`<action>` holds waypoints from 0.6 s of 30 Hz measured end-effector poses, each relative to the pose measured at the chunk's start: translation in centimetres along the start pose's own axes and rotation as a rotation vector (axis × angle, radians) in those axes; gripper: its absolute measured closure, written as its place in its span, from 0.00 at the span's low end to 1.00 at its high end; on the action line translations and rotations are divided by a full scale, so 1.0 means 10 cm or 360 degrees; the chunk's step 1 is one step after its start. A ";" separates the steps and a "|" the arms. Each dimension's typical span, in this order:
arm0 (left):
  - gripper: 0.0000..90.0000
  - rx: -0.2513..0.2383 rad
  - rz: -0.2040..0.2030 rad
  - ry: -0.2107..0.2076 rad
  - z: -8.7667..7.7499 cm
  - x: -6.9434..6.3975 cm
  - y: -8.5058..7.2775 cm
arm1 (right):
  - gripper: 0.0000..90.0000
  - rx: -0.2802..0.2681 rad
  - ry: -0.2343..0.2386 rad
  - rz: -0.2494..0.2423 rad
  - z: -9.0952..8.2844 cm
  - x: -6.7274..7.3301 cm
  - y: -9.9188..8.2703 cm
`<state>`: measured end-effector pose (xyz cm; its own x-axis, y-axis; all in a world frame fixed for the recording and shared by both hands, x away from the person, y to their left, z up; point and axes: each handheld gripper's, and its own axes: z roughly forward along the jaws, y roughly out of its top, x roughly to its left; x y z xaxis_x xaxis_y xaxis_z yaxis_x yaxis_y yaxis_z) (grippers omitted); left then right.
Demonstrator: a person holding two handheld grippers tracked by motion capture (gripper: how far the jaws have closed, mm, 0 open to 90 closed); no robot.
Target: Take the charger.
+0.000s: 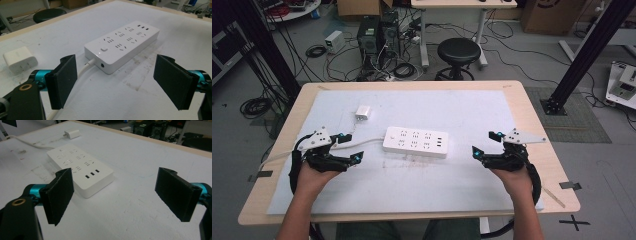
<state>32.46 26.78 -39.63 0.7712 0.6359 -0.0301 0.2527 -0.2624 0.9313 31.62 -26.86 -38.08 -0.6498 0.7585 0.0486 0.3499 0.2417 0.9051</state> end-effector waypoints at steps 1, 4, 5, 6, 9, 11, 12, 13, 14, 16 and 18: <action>0.21 0.0002 -0.0006 0.0011 0.00 0.01 0.00 | 0.17 -0.0007 -0.0007 -0.0006 0.00 0.01 0.01; 0.21 0.0013 -0.0017 0.0036 0.03 0.02 0.02 | 0.17 -0.0011 -0.0015 -0.0008 -0.01 0.02 0.03; 0.21 0.0013 -0.0022 0.0049 0.04 0.03 0.03 | 0.17 -0.0019 -0.0014 -0.0008 -0.02 0.02 0.03; 0.21 0.0016 -0.0034 0.0056 0.05 0.04 0.05 | 0.17 -0.0019 -0.0014 -0.0008 -0.02 0.02 0.03; 0.21 0.0005 -0.0054 0.0106 0.10 0.09 0.13 | 0.17 -0.0008 -0.0030 -0.0001 -0.04 0.02 0.03; 0.21 0.0028 -0.0061 0.0145 0.16 0.15 0.20 | 0.17 -0.0008 -0.0034 -0.0004 -0.04 0.02 0.03; 0.21 0.0022 -0.0063 0.0168 0.20 0.18 0.24 | 0.17 -0.0008 -0.0037 -0.0011 -0.05 0.03 0.03; 0.21 0.0043 -0.0068 0.0183 0.24 0.22 0.28 | 0.17 -0.0009 -0.0036 -0.0012 -0.04 0.03 0.02; 0.21 0.0071 -0.0073 0.0211 0.28 0.26 0.32 | 0.17 -0.0009 -0.0036 -0.0012 -0.04 0.03 0.02; 0.21 0.0146 -0.0033 0.0272 0.35 0.35 0.43 | 0.17 -0.0008 -0.0036 -0.0014 -0.04 0.03 0.01; 0.21 0.0170 -0.0052 0.0309 0.41 0.45 0.50 | 0.17 0.0005 -0.0043 -0.0009 -0.02 0.03 -0.01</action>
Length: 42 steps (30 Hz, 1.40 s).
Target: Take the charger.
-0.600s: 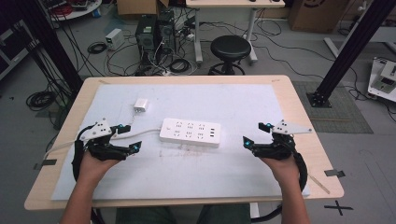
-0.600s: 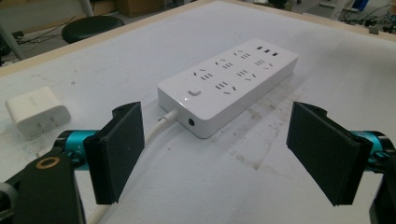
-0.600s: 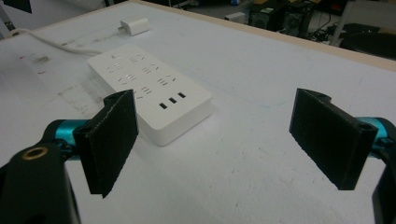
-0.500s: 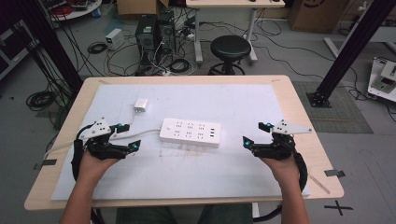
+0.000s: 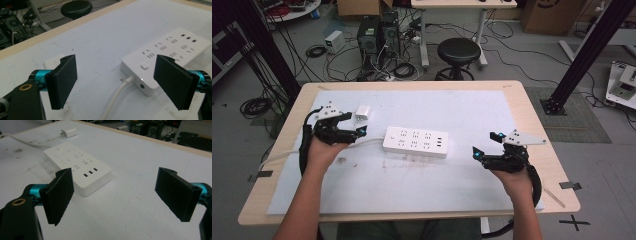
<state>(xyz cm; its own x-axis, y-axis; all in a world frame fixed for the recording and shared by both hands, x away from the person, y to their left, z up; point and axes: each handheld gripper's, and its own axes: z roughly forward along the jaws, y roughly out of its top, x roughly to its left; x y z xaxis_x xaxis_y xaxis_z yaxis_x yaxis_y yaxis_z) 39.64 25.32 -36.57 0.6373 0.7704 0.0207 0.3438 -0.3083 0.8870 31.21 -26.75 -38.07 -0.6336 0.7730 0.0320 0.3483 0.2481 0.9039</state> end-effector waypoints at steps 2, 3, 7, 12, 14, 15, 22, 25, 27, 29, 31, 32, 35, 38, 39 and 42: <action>0.21 0.0029 -0.0003 0.0055 0.07 0.09 0.07 | 0.17 0.0009 -0.0014 0.0005 0.01 0.01 -0.02; 0.21 0.0050 -0.0019 0.0074 0.11 0.14 0.10 | 0.17 0.0010 -0.0016 -0.0006 0.01 0.00 -0.02; 0.21 0.0087 -0.0100 0.0168 0.27 0.33 0.17 | 0.17 0.0032 -0.0026 0.0009 0.02 0.01 -0.05; 0.21 0.0096 -0.0192 0.0248 0.52 0.55 0.14 | 0.17 0.0039 -0.0032 0.0014 0.02 0.02 -0.04; 0.21 0.0162 -0.0240 0.0263 0.64 0.64 0.09 | 0.17 0.0042 -0.0036 0.0013 0.03 0.03 -0.04; 0.21 0.0178 -0.0268 0.0270 0.70 0.68 0.06 | 0.17 0.0044 -0.0039 0.0005 0.03 0.03 -0.04; 0.21 0.0243 -0.0334 0.0338 1.00 0.79 -0.10 | 0.17 0.0066 -0.0046 -0.0007 0.06 0.09 -0.04; 0.21 0.0257 -0.0340 0.0335 1.06 0.80 -0.14 | 0.17 0.0069 -0.0052 -0.0004 0.06 0.10 -0.05; 0.21 0.0273 -0.0328 0.0339 1.10 0.78 -0.16 | 0.17 0.0076 -0.0058 -0.0011 0.06 0.11 -0.06; 0.21 0.0263 -0.0332 0.0318 1.13 0.77 -0.17 | 0.17 0.0079 -0.0069 -0.0024 0.05 0.11 -0.07; 0.21 0.0275 -0.0316 0.0322 1.15 0.76 -0.18 | 0.17 0.0083 -0.0073 -0.0008 0.05 0.12 -0.07; 0.21 0.0278 -0.0320 0.0324 1.16 0.76 -0.18 | 0.17 0.0085 -0.0077 -0.0009 0.05 0.12 -0.07; 0.21 0.0310 -0.0318 0.0334 1.19 0.76 -0.21 | 0.17 0.0080 -0.0077 -0.0009 0.04 0.12 -0.07; 0.21 0.0326 -0.0309 0.0337 1.21 0.75 -0.22 | 0.17 0.0080 -0.0081 -0.0011 0.04 0.12 -0.07; 0.21 0.0341 -0.0304 0.0339 1.21 0.76 -0.23 | 0.17 0.0081 -0.0082 -0.0012 0.04 0.11 -0.07; 0.21 0.0363 -0.0307 0.0343 1.22 0.77 -0.25 | 0.17 0.0080 -0.0076 -0.0012 0.04 0.12 -0.07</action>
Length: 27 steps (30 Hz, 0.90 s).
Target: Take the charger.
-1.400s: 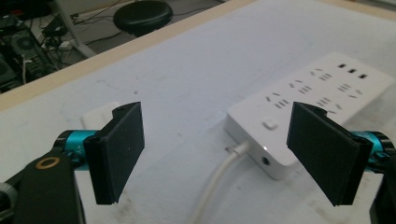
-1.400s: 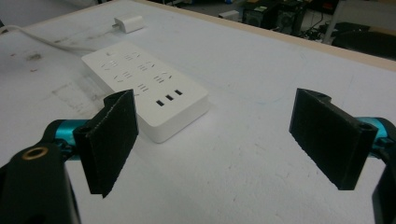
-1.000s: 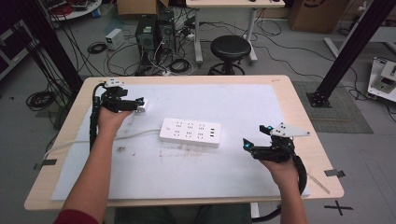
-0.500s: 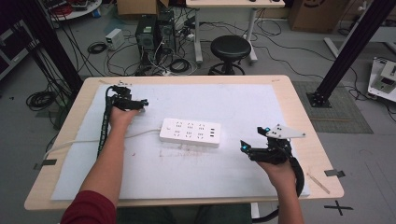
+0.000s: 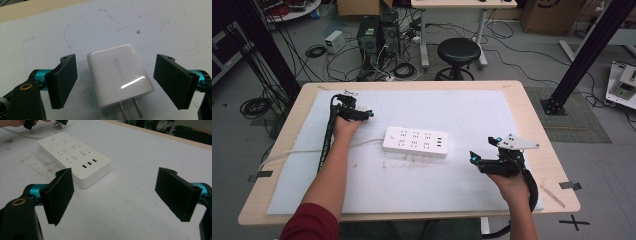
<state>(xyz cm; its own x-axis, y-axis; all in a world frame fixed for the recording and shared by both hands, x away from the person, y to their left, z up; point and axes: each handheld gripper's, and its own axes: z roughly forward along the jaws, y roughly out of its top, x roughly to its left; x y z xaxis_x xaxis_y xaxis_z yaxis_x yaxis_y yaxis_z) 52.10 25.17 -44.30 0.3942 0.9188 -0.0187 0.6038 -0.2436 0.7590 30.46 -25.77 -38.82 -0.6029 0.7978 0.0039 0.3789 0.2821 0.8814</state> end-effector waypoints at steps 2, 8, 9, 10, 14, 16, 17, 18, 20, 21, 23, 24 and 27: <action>0.21 0.0005 -0.0004 0.0012 0.01 0.00 -0.01 | 0.17 -0.0001 -0.0002 0.0003 0.00 0.01 0.00; 0.22 0.0035 0.0000 0.0004 0.04 0.00 -0.03 | 0.17 0.0000 -0.0004 0.0008 0.00 0.01 0.00; 0.22 0.0037 -0.0001 0.0003 0.04 0.00 -0.03 | 0.17 0.0001 -0.0005 -0.0003 0.00 0.01 0.00; 0.23 0.0038 0.0000 0.0005 0.04 0.00 -0.03 | 0.17 0.0001 -0.0003 0.0002 0.00 0.01 0.00; 0.25 0.0042 0.0016 0.0010 0.04 -0.01 -0.03 | 0.17 -0.0001 -0.0005 0.0001 0.00 0.01 0.01; 0.26 0.0053 0.0019 0.0007 0.06 -0.01 -0.03 | 0.17 -0.0003 -0.0007 0.0000 -0.01 0.01 0.01; 0.26 0.0051 0.0014 0.0007 0.06 -0.01 -0.04 | 0.17 -0.0003 -0.0005 0.0001 -0.01 0.01 0.01; 0.26 0.0046 0.0016 0.0013 0.06 -0.02 -0.04 | 0.17 -0.0004 -0.0002 -0.0001 0.00 0.01 0.00; 0.27 0.0045 0.0019 0.0012 0.06 -0.02 -0.03 | 0.17 0.0002 -0.0007 0.0001 -0.01 0.01 0.00; 0.29 0.0044 0.0022 0.0014 0.06 -0.02 -0.03 | 0.17 0.0001 -0.0003 0.0010 -0.01 0.01 -0.01; 0.31 0.0044 0.0018 0.0015 0.06 -0.03 -0.03 | 0.17 0.0000 -0.0005 0.0007 0.00 0.01 -0.01; 0.32 0.0044 0.0018 0.0017 0.06 -0.03 -0.03 | 0.17 -0.0003 -0.0003 0.0002 0.00 0.01 -0.01; 0.35 0.0043 0.0026 0.0021 0.06 -0.04 -0.03 | 0.17 -0.0004 -0.0003 -0.0004 0.00 0.01 0.00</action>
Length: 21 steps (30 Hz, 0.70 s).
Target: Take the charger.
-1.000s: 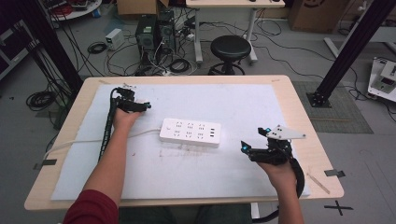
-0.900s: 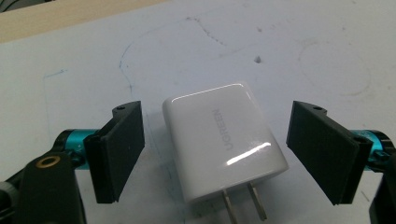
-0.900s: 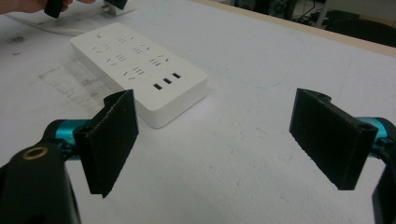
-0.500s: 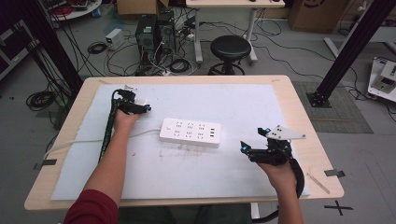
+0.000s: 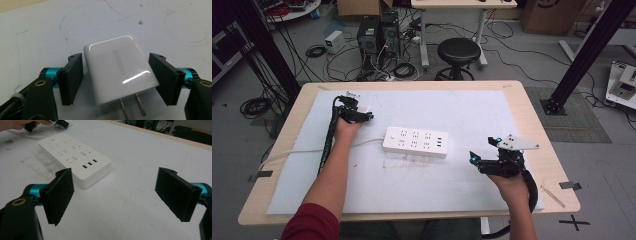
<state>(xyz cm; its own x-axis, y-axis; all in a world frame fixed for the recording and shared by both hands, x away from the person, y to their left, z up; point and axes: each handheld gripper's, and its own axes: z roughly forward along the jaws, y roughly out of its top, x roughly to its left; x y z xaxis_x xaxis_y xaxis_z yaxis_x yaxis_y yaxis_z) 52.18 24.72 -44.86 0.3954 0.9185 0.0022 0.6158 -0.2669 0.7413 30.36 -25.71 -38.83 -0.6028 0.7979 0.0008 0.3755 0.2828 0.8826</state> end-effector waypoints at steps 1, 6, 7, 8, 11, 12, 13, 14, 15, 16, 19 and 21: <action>0.36 0.0006 0.0005 0.0002 0.00 0.00 0.00 | 0.17 0.0002 -0.0003 0.0002 0.00 0.00 0.00; 0.47 0.0010 0.0030 -0.0005 -0.02 -0.02 0.01 | 0.17 0.0006 0.0003 0.0009 0.02 0.00 0.00; 0.47 0.0011 0.0031 -0.0009 -0.02 -0.02 0.01 | 0.18 0.0007 0.0002 0.0009 0.02 0.00 0.00; 0.47 0.0010 0.0033 -0.0017 -0.02 -0.01 0.01 | 0.17 0.0007 0.0002 0.0010 0.02 0.00 0.00; 0.47 0.0010 0.0055 -0.0032 -0.03 0.00 0.01 | 0.17 0.0009 0.0009 0.0006 0.03 0.01 0.00; 0.47 0.0014 0.0075 -0.0027 -0.04 0.00 0.01 | 0.17 0.0010 0.0010 0.0001 0.03 0.00 0.00; 0.47 0.0016 0.0101 -0.0031 -0.05 -0.01 0.02 | 0.17 0.0010 0.0013 0.0006 0.03 0.00 0.00; 0.47 0.0009 0.0108 -0.0039 -0.07 -0.01 0.02 | 0.17 0.0013 0.0011 0.0007 0.03 0.00 0.01; 0.47 0.0004 0.0115 -0.0053 -0.10 -0.01 0.03 | 0.17 0.0011 0.0013 -0.0002 0.03 0.00 0.02; 0.47 0.0002 0.0126 -0.0059 -0.14 -0.02 0.05 | 0.17 0.0009 0.0018 0.0004 0.03 0.00 0.02; 0.47 -0.0060 0.0167 -0.0091 -0.30 -0.06 0.09 | 0.17 0.0009 0.0037 -0.0008 0.03 0.01 0.06; 0.47 -0.0106 0.0193 -0.0115 -0.44 -0.09 0.11 | 0.17 0.0010 0.0056 -0.0019 0.02 0.02 0.09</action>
<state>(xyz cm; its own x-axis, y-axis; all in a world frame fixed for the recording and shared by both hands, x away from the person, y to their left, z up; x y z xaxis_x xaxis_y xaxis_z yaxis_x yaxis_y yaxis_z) 49.50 24.93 -41.11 0.5137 0.8566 0.0479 0.5147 -0.3524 0.7816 30.71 -25.17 -38.19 -0.6315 0.7754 0.0067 0.3726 0.2959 0.8795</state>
